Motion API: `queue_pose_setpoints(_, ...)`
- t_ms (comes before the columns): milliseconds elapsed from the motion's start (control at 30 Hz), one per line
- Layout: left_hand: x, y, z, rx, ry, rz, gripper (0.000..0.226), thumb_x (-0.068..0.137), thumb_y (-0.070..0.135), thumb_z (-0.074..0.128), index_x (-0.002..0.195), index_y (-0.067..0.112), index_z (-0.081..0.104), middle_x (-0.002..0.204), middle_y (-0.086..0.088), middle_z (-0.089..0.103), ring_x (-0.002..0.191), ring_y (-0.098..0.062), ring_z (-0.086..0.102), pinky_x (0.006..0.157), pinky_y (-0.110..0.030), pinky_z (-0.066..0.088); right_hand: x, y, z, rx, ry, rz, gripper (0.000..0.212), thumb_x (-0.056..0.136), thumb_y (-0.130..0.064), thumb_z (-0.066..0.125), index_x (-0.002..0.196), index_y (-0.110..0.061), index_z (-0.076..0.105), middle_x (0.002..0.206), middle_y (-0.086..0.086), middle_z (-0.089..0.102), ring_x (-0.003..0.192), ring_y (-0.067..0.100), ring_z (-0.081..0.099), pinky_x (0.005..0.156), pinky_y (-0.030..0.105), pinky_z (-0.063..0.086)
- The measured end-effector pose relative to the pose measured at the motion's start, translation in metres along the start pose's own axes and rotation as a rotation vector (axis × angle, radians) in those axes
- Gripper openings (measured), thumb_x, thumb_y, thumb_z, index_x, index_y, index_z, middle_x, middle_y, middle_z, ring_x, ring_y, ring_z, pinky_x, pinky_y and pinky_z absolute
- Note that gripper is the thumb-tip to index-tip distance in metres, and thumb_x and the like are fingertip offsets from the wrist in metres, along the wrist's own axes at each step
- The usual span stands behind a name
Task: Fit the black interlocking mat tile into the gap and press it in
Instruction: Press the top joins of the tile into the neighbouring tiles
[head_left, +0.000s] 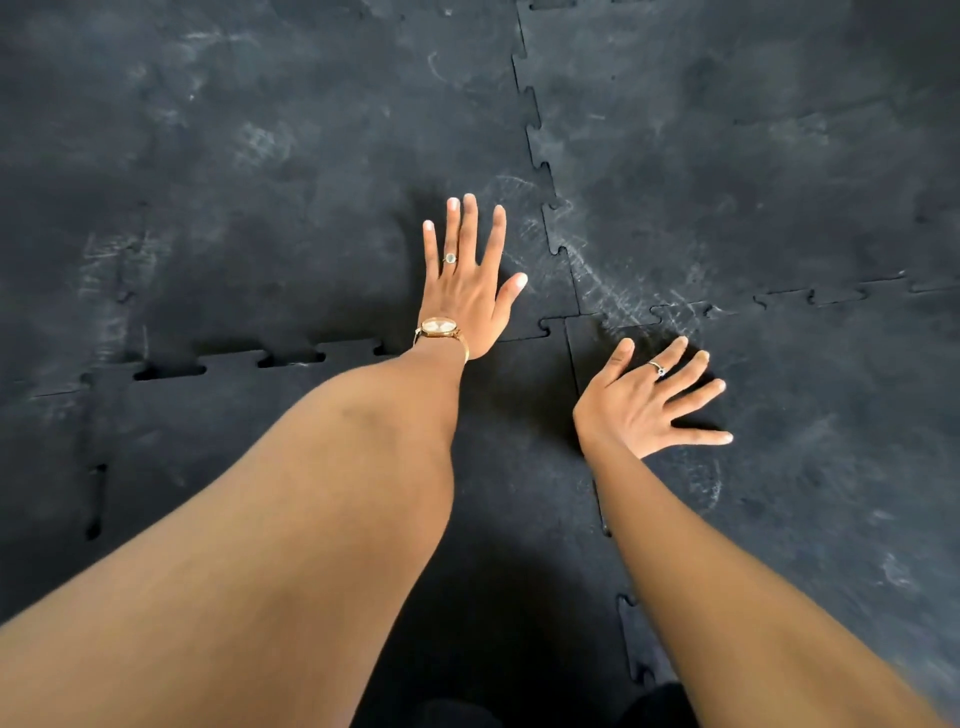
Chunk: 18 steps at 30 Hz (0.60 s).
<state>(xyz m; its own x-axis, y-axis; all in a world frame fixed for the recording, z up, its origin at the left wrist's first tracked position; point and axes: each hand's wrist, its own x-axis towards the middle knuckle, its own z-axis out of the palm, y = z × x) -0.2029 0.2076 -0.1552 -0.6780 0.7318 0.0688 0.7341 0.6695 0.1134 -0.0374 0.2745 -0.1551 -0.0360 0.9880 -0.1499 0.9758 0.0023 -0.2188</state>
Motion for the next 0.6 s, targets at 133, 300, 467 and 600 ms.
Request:
queue_pose_setpoints(133,0.001,-0.002,-0.003,-0.163,0.019,-0.009,0.066,0.1,0.042,0.028,0.154,0.011,0.007,0.16,-0.021,0.002,0.148,-0.036,-0.005,0.12,-0.051,0.0,0.012,-0.033,-0.007,0.226,0.064,0.028,0.067,0.098,-0.054,0.027,0.153,-0.017,0.015,0.156,0.005,0.024,0.149,0.029,0.005,0.107,0.072,-0.006)
queue_pose_setpoints(300,0.002,-0.005,-0.001,-0.3,0.049,-0.004,0.061,0.1,0.033,0.029,0.153,0.008,0.012,0.16,-0.021,0.008,0.148,-0.036,-0.003,0.121,-0.046,0.001,0.001,-0.08,0.011,0.065,-0.023,-0.226,0.068,0.099,-0.054,0.012,0.154,-0.016,0.002,0.163,0.006,0.004,0.15,0.027,-0.005,0.109,0.072,-0.005)
queue_pose_setpoints(467,-0.001,-0.004,-0.009,-0.393,0.084,-0.022,0.054,0.099,0.022,0.034,0.149,0.004,0.026,0.156,-0.023,0.022,0.147,-0.038,0.01,0.12,-0.05,0.011,0.003,-0.083,0.017,-0.027,-0.046,-0.252,0.069,0.097,-0.058,0.006,0.154,-0.02,0.001,0.163,0.008,0.0,0.149,0.03,-0.008,0.108,0.073,-0.006)
queue_pose_setpoints(600,-0.03,-0.043,-0.02,-0.255,0.195,-0.276,0.051,0.099,0.028,0.035,0.144,0.005,0.038,0.155,-0.022,0.026,0.146,-0.039,0.014,0.12,-0.046,0.007,0.003,-0.083,0.021,-0.037,-0.039,-0.264,0.07,0.096,-0.059,0.006,0.155,-0.02,0.003,0.163,0.009,0.002,0.149,0.031,-0.006,0.107,0.074,-0.003)
